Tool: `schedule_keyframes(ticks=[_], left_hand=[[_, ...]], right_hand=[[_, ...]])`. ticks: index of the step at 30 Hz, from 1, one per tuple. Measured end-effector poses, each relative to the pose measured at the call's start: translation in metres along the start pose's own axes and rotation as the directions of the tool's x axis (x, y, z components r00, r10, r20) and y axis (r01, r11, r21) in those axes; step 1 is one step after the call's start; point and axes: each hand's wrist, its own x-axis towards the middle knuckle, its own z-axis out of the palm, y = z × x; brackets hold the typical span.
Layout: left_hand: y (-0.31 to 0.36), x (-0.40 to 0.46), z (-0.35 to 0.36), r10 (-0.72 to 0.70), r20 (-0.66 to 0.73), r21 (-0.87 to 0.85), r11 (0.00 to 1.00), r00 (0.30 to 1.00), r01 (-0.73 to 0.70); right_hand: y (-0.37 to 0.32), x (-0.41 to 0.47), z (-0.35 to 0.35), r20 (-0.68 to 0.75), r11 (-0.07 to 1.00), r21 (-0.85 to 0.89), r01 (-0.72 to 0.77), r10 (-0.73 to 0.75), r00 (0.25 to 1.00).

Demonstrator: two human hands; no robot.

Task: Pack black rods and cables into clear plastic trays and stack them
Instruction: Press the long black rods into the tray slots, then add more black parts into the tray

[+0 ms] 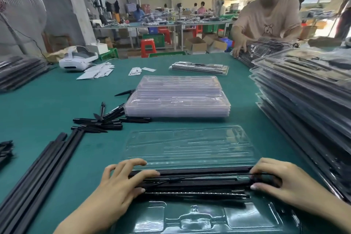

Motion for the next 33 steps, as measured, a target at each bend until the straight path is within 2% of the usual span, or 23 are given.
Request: schedule_keyframes(ticks=[2, 5, 10, 16, 20, 24, 28, 33], left_hand=[[-0.005, 0.000, 0.007, 0.035, 0.006, 0.022, 0.999, 0.999, -0.035], [-0.009, 0.004, 0.006, 0.022, 0.092, 0.017, 1.000, 0.996, -0.024], [-0.008, 0.006, 0.001, 0.008, 0.148, -0.031, 1.000, 0.989, -0.004], [-0.005, -0.001, 0.004, -0.040, 0.164, -0.040, 0.998, 0.986, 0.047], [-0.004, -0.002, 0.006, -0.078, 0.155, -0.051, 0.995, 0.985, 0.087], [-0.002, 0.000, 0.005, -0.127, 0.140, -0.098, 0.985, 0.982, 0.142], [-0.002, -0.003, 0.005, -0.122, 0.227, -0.061, 0.988, 0.966, 0.139], [-0.006, -0.009, 0.002, -0.119, 0.203, -0.177, 0.972, 0.972, 0.156]], right_hand=[[-0.005, 0.000, -0.001, -0.019, 1.000, 0.021, 0.005, -0.004, 1.000], [-0.015, -0.002, -0.003, -0.037, 0.997, 0.073, 0.031, -0.028, 0.999], [-0.026, 0.004, 0.005, 0.141, 0.998, 0.007, 0.061, -0.061, 0.988], [-0.032, 0.005, 0.011, 0.287, 0.991, 0.131, -0.007, -0.031, 0.957], [-0.032, 0.005, 0.015, 0.284, 0.990, 0.133, -0.045, 0.005, 0.959], [-0.034, 0.002, 0.017, 0.219, 0.996, 0.088, 0.013, -0.032, 0.975], [-0.034, 0.003, 0.017, 0.241, 0.997, 0.072, 0.007, -0.024, 0.970], [-0.034, 0.006, 0.016, 0.234, 0.999, 0.031, 0.017, -0.024, 0.972]])
